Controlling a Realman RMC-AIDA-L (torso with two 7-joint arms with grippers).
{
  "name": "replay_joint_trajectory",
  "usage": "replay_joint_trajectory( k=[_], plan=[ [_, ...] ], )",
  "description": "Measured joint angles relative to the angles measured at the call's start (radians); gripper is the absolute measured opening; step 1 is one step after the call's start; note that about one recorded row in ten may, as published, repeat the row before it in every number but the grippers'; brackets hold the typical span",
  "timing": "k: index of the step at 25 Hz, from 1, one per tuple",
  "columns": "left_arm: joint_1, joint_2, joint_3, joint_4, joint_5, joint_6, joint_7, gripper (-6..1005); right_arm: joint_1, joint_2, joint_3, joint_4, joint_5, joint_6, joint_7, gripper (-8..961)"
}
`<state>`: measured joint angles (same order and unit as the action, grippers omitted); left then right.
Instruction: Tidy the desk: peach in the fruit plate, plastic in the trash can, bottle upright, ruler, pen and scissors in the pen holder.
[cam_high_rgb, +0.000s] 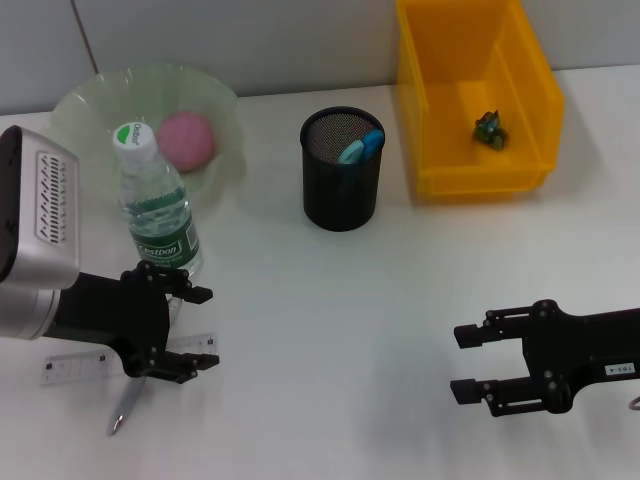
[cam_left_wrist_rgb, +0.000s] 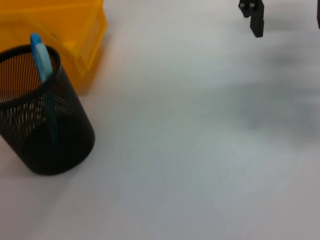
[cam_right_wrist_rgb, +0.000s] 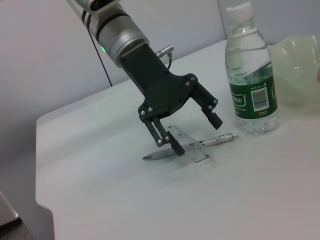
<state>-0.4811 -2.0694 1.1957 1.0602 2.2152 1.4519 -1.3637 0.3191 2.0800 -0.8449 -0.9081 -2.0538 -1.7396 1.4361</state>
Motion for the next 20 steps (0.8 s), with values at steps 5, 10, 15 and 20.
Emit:
replay_joint_trajectory(
  k=[5, 10, 15, 20],
  plan=[
    [-0.016, -0.001, 0.000, -0.004, 0.036, -0.003, -0.022, 709, -0.001, 0.000, 0.002, 0.000, -0.003, -0.004, -0.010, 681],
    [-0.030, 0.000, 0.016, -0.008, 0.057, -0.003, -0.039, 704, 0.000, 0.001, 0.010, 0.000, -0.005, -0.012, -0.032, 680],
    [-0.036, 0.001, 0.020, -0.015, 0.072, -0.005, -0.048, 698, 0.002, 0.002, 0.010, 0.000, -0.005, -0.012, -0.033, 680],
    [-0.071, 0.001, 0.020, -0.054, 0.104, -0.006, -0.059, 692, 0.003, 0.002, 0.010, 0.000, -0.005, -0.012, -0.033, 680]
  ],
)
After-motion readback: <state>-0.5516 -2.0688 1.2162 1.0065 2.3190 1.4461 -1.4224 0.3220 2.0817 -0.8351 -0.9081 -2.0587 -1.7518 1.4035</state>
